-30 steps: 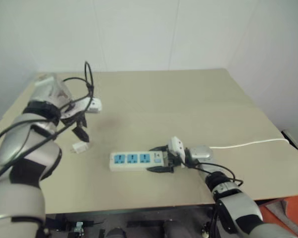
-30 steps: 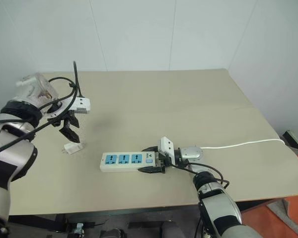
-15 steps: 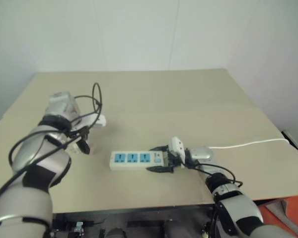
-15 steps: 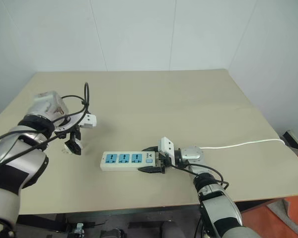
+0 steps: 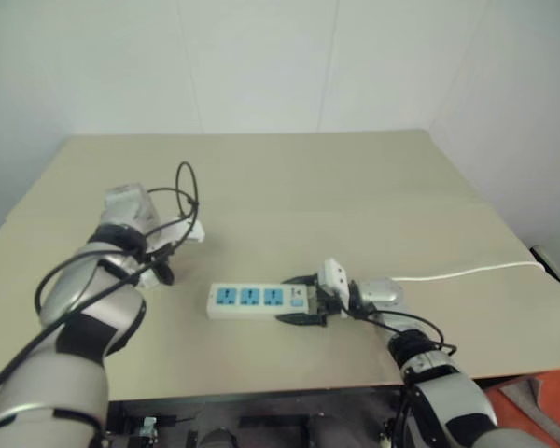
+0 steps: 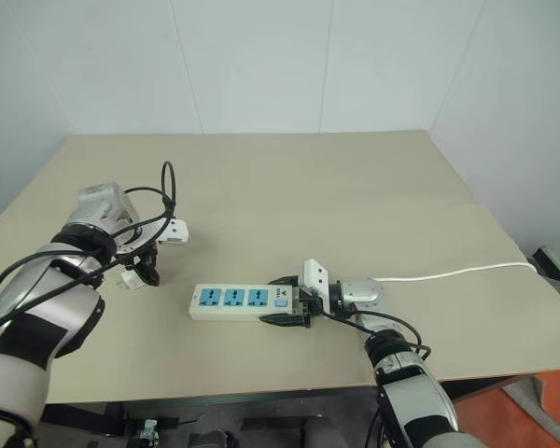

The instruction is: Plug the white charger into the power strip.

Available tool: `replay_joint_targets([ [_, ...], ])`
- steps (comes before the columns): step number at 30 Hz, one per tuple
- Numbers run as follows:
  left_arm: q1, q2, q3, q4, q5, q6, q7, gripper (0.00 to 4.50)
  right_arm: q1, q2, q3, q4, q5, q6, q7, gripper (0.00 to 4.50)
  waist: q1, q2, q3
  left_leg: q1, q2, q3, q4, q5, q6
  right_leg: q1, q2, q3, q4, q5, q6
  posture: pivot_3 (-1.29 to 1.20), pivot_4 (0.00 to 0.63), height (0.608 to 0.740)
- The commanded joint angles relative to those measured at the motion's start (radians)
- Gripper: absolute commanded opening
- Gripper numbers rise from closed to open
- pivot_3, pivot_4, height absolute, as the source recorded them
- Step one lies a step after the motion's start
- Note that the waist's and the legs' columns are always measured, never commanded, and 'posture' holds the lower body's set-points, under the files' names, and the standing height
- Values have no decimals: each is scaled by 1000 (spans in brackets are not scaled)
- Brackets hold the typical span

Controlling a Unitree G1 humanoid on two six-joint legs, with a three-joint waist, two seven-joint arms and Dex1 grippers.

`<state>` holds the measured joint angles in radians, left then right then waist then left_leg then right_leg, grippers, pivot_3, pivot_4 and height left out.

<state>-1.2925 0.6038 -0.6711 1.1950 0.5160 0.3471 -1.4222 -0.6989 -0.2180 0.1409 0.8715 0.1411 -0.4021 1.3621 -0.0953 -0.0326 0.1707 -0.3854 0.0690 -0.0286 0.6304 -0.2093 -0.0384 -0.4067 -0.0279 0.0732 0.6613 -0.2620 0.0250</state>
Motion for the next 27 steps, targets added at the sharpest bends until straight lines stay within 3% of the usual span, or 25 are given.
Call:
replay_joint_targets([
  [1,1,13,15,7,20,-4,-4,1769,23,0,7,-6,-6,17,-4,3415,0,0,0,0,0,0,0,0,0,0,0,0,0,0,0,0,150,740],
  [3,2,18,16,6,22,-4,-8,1090,22,0,7,-4,-7,17,-6,3415,0,0,0,0,0,0,0,0,0,0,0,0,0,0,0,0,150,740],
  [4,2,19,17,5,23,-4,-9,1027,21,0,7,-2,-6,17,-7,3415,0,0,0,0,0,0,0,0,0,0,0,0,0,0,0,0,150,740],
  [8,-8,26,39,-1,12,-18,-6,1027,14,3,8,5,-9,12,-12,3415,0,0,0,0,0,0,0,0,0,0,0,0,0,0,0,0,150,740],
  [13,-43,30,151,-26,-63,-87,54,1027,12,4,9,8,-8,11,-8,3415,0,0,0,0,0,0,0,0,0,0,0,0,0,0,0,0,150,740],
  [21,-32,24,574,-139,-452,-279,90,1027,7,10,11,11,-9,10,-8,3415,-1,0,0,0,0,0,0,0,0,0,0,0,0,2,-4,0,150,740],
  [27,74,-27,798,-320,-749,-202,-17,1027,7,10,13,13,-11,9,-8,3415,-1,0,0,2,0,0,1,0,0,1,0,0,1,3,-6,0,150,740],
])
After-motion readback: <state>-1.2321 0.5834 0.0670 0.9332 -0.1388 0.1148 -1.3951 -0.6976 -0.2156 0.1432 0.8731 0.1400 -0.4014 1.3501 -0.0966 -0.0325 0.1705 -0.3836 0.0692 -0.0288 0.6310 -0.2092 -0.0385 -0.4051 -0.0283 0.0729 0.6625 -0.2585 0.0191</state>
